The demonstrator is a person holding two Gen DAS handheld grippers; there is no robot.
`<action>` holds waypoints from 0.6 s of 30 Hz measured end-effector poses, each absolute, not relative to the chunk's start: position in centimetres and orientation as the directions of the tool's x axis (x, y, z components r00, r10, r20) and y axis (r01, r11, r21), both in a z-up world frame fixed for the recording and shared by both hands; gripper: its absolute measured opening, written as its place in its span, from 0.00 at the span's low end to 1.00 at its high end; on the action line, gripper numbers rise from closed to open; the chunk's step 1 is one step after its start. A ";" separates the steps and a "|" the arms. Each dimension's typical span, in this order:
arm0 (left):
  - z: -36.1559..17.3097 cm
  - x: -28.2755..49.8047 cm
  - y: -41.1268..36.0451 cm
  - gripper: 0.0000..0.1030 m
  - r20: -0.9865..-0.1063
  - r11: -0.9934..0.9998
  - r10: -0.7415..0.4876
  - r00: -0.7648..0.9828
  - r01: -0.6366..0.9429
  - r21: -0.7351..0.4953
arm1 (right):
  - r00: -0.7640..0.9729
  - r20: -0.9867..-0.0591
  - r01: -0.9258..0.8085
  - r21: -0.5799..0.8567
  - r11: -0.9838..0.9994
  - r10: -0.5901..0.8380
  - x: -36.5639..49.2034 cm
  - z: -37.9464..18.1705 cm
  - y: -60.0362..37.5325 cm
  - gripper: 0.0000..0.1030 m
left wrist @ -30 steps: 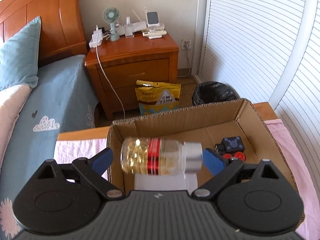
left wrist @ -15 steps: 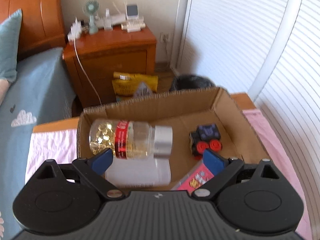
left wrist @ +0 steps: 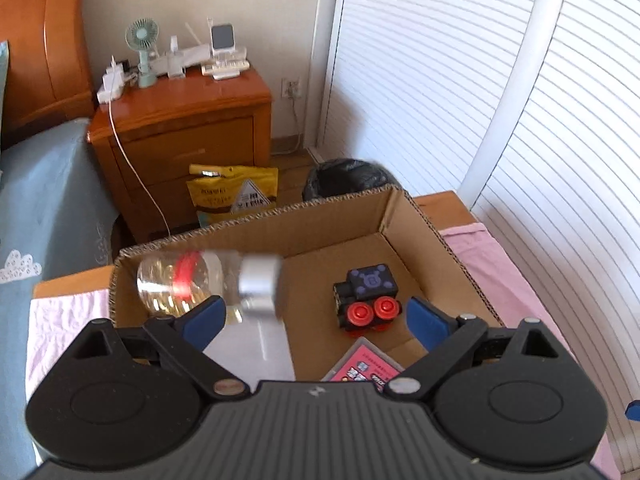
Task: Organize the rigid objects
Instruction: 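Drop capsule bottle into box with left tool while right tool releases elephant there, then grasp light-blue round case with left tool while right tool approaches correction tape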
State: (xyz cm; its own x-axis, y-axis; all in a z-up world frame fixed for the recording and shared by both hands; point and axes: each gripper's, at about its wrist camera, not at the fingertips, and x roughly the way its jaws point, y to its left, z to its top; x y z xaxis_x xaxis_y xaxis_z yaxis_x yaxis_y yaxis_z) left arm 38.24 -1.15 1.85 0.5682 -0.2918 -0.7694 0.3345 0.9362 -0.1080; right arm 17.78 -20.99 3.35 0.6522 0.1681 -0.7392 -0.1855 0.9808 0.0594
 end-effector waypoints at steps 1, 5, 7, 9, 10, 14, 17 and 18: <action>1.8 38.3 -1.2 0.94 -0.771 0.938 -0.290 0.567 0.328 -0.111 | 0.652 -0.740 -0.182 0.060 0.982 0.166 17.7 3.3 -21.1 1.00; 1.9 37.5 -1.3 0.94 -0.769 0.934 -0.297 0.566 0.340 -0.110 | 0.654 -0.738 -0.179 0.063 0.982 0.167 17.5 3.3 -21.4 1.00; 2.2 36.6 -1.2 0.94 -0.768 0.936 -0.286 0.573 0.337 -0.097 | 0.654 -0.739 -0.185 0.050 0.981 0.161 17.6 3.3 -21.3 1.00; 2.8 35.5 -0.8 0.94 -0.761 0.934 -0.293 0.579 0.343 -0.099 | 0.655 -0.740 -0.196 0.033 0.980 0.156 17.8 3.1 -21.1 1.00; 3.1 34.7 -0.5 0.94 -0.758 0.934 -0.293 0.583 0.343 -0.097 | 0.653 -0.741 -0.203 0.025 0.979 0.155 17.9 2.9 -21.0 1.00; 4.5 31.6 0.3 0.94 -0.756 0.938 -0.265 0.598 0.342 -0.058 | 0.635 -0.756 -0.232 0.012 0.973 0.161 18.5 1.7 -20.7 1.00; 5.6 29.0 1.0 0.94 -0.751 0.940 -0.244 0.614 0.339 -0.029 | 0.612 -0.771 -0.248 0.021 0.969 0.174 18.9 0.6 -20.5 1.00; 5.9 28.2 1.4 0.94 -0.749 0.943 -0.232 0.621 0.333 -0.017 | 0.602 -0.779 -0.248 0.025 0.968 0.174 19.0 0.1 -20.4 1.00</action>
